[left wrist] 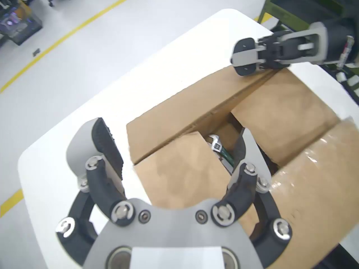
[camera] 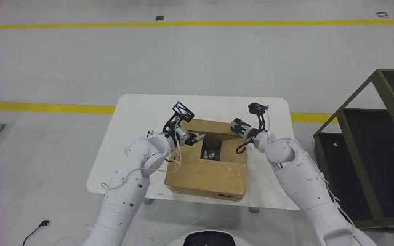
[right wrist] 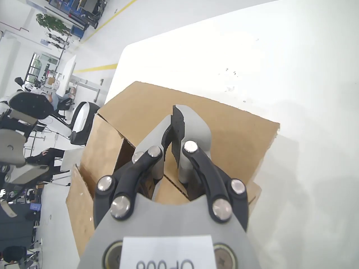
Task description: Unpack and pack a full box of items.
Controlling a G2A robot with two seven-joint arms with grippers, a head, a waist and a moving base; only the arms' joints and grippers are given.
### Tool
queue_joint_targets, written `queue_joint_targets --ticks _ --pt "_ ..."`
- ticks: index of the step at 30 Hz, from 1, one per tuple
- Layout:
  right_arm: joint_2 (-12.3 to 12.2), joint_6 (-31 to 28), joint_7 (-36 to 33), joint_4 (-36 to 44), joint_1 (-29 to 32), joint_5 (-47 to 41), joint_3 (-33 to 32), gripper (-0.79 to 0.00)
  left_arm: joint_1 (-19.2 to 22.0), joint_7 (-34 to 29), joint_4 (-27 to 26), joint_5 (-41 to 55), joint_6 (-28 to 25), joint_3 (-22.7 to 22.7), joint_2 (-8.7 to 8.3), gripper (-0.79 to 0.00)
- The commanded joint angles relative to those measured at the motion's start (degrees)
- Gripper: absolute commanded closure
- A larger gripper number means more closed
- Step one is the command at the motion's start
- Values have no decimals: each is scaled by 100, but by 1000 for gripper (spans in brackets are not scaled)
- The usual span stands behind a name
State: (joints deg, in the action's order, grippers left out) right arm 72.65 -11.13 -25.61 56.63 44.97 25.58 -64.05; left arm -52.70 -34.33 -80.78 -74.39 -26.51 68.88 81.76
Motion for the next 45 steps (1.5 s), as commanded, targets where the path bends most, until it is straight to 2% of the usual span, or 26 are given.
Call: queue_joint_targets --ticks 1,6,9,13,15,18,20,25,37,39,43,45 --pt "-10 -131 147 107 24 -86 -92 0 -1 -14 -3 20 -10 0 0 -785" --pt "-169 -388 417 1043 495 -182 -713 0 -1 -14 -3 20 -10 0 0 -785" --pt "-294 -338 425 1733 980 -83 -1179 0 -1 -14 -3 20 -10 0 0 -785" --pt "-444 -247 406 2848 1914 4 -1850 0 -71 42 13 179 -69 -22 2 -785" --pt "-483 -175 378 3165 2222 39 -2055 0 -33 -148 73 449 -274 -56 2 -785" --pt "-525 -39 274 3524 2632 31 -2295 0 169 -615 188 797 -1035 -205 -16 -785" --pt "-541 14 235 3641 2807 24 -2381 0 331 -906 259 780 -1388 -335 -29 -785" --pt "-557 73 194 3783 3011 53 -2425 0 788 -1903 696 1648 -1914 -706 6 -785" --pt "-556 166 4 3766 3058 225 -2155 0 788 -1903 696 1648 -1914 -706 6 -785" --pt "-552 170 5 3722 3046 234 -2103 0 696 -1847 751 1976 -1789 -749 17 -785" --pt "-554 153 46 3636 3060 237 -2081 0 936 -2392 956 2816 -1715 -964 50 -785" --pt "-557 146 70 3610 3079 227 -2098 0 1147 -2672 1035 2854 -1672 -1179 63 -785"
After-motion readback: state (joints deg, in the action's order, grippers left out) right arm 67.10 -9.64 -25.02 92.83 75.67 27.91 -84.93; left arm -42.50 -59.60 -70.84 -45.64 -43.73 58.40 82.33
